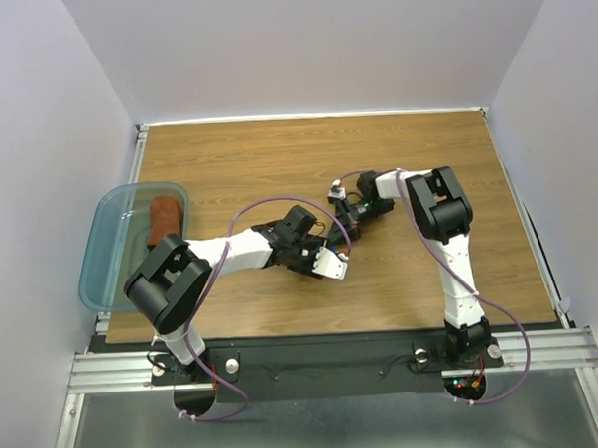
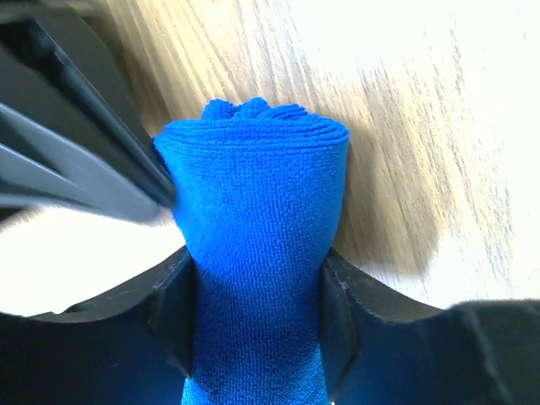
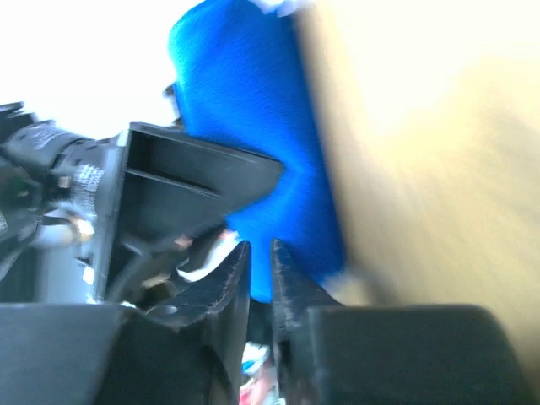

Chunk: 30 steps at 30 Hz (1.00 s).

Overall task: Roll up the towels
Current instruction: Place the rolled towel into the container

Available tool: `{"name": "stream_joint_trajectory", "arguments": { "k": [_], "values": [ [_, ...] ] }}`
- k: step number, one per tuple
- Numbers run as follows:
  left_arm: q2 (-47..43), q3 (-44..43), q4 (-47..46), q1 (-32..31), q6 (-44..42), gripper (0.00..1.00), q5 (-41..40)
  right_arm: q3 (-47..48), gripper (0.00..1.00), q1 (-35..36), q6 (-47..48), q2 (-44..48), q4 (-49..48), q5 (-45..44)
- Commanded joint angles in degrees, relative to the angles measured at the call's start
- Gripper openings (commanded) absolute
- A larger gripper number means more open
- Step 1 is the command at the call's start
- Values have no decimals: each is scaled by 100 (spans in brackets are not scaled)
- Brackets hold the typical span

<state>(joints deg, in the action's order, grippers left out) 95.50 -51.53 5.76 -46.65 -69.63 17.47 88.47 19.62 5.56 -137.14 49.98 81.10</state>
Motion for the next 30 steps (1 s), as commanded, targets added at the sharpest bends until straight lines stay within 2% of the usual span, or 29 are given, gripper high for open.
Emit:
{"name": "stream_joint_trajectory", "arguments": {
  "k": [1,6,8,9,11,13,14,15,18,22,27,30],
  "values": [
    [320,116,1436,60,115,55,142,197,25,-791,32,362,91,-1131],
    [486,-67,1770,156,747,47,414,347,31,-1328,383,776,468,-1527],
    [627,-304,1885,305,1116,32,581,338,31,-1530,576,969,687,-1588],
    [697,-401,1911,376,1501,19,703,321,32,-1644,630,1031,741,-1615],
    [768,-777,1990,690,1942,10,888,242,37,-1768,709,1224,829,-1632],
    [873,-1077,2148,929,2531,0,1205,198,49,-1935,736,1330,873,-1720],
    [873,-1331,2140,1139,2750,0,1275,136,58,-1935,762,1383,891,-1729],
    [865,-1438,2131,1271,2996,0,1398,110,73,-2066,745,1505,900,-1729],
    [751,-1869,1983,1746,3884,0,1505,57,98,-2260,736,1734,917,-1799],
    [478,-2316,1771,2431,5113,0,1355,57,100,-2340,701,1945,961,-1940],
    [-4,-2686,1832,3258,5564,0,1373,118,100,-2384,709,2051,1032,-2116],
    [-312,-2906,1850,3671,5784,0,1066,197,100,-2410,745,2033,1093,-2186]
  ]
}}
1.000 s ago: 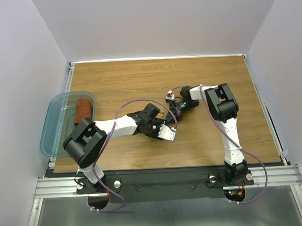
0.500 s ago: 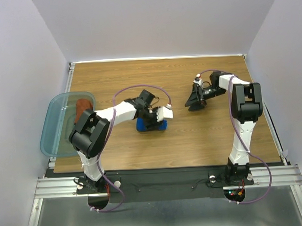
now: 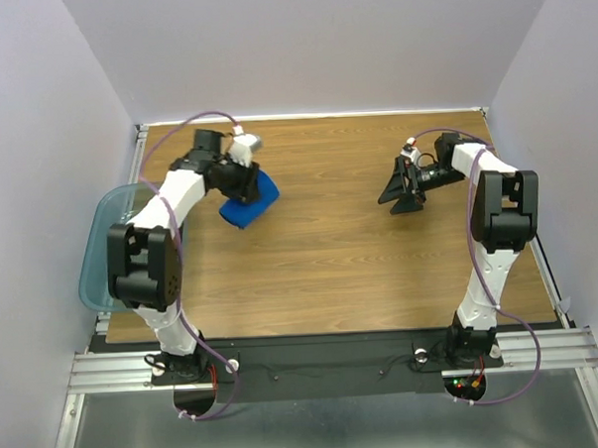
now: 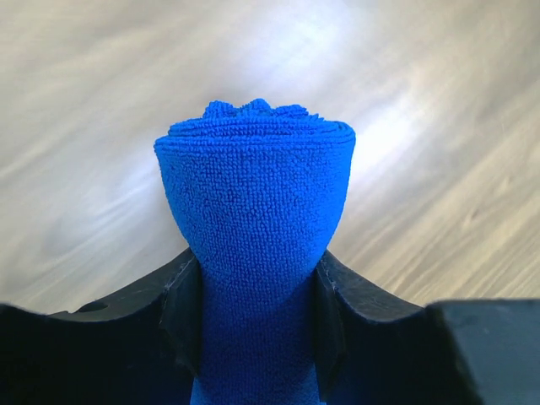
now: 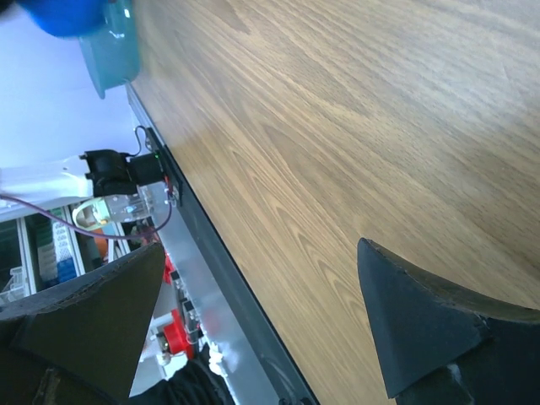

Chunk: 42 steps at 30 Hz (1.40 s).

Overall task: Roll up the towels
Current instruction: Place the rolled towel into the container

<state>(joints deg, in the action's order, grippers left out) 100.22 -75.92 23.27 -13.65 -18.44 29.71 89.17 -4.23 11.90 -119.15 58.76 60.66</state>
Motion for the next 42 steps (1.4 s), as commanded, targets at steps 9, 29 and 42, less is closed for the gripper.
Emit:
{"name": "stream_joint_trajectory", "arguments": {
  "k": [9,29,42],
  "values": [
    [-1840,-809,247,1730,227,0,-2881,329,100,-52,181,68,338,-239],
    [-1208,1412,-2721,3017,-1320,0,-6136,918,100,-52,128,-135,733,-520],
    [-154,1827,-3400,3096,-1610,0,-5127,883,100,-52,172,-214,830,-722]
  ]
}}
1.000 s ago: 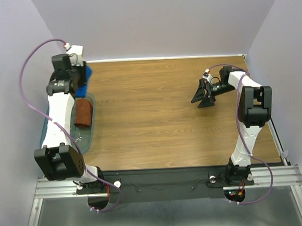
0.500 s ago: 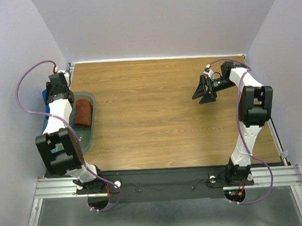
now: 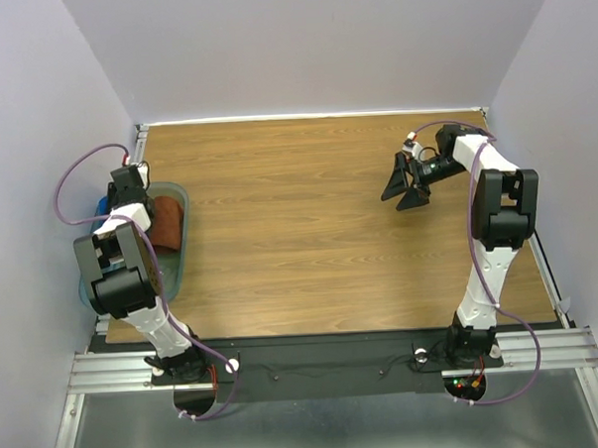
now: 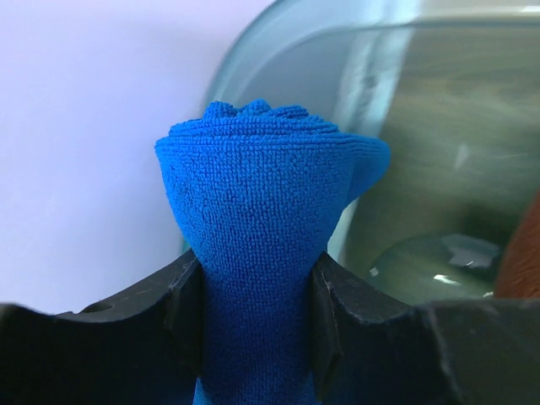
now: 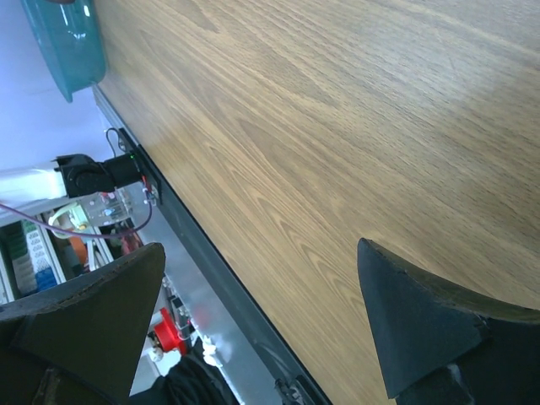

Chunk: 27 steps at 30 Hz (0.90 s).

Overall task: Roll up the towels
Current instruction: Place the rolled towel into the container

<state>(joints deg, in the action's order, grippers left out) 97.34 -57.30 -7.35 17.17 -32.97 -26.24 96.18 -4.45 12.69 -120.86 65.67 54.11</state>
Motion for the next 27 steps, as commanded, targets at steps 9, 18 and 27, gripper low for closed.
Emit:
{"name": "stream_joint_trajectory", "arguments": {
  "k": [9,18,27],
  "values": [
    [531,-1,-38,41,-649,0,1489,173,100,-30,102,-26,201,-85],
    [988,-579,532,313,-632,0,2096,173,100,-30,102,18,253,-84],
    [919,-897,1218,436,-324,23,2518,243,100,-30,85,53,289,-67]
  ]
}}
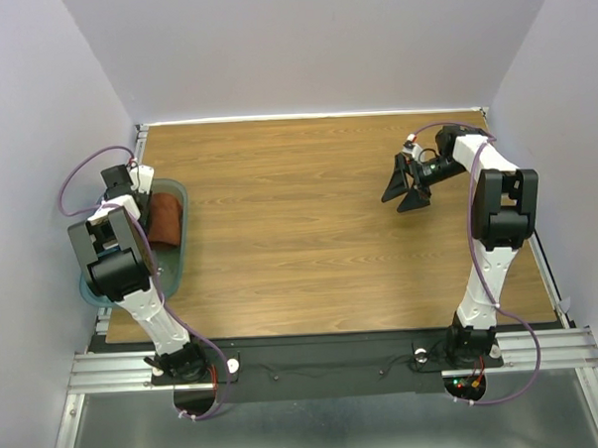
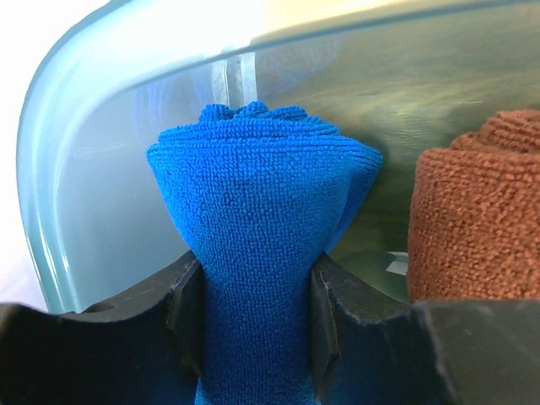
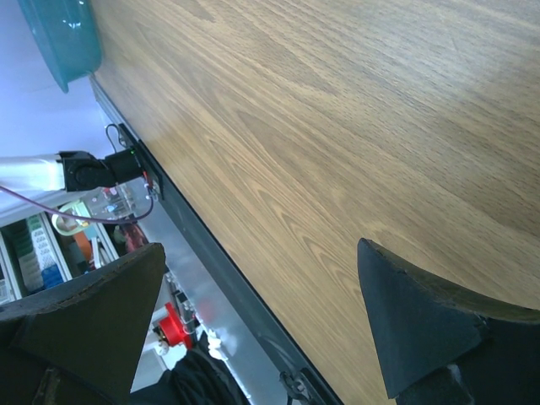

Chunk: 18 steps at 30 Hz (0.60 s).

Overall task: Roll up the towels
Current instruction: Place the rolled towel into the container

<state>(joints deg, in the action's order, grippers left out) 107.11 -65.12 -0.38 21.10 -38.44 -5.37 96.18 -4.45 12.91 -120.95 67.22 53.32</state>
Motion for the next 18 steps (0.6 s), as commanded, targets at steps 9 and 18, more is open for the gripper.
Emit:
{"name": "stream_joint_trajectory", "arguments": {
  "k": [9,18],
  "values": [
    [-524,-439,1075,61,380,48,501,340,100,-30,63,150,186,117],
    [-911,-1010,1619,69,460,81,282,559,100,-30,63,282,283,223]
  ]
}}
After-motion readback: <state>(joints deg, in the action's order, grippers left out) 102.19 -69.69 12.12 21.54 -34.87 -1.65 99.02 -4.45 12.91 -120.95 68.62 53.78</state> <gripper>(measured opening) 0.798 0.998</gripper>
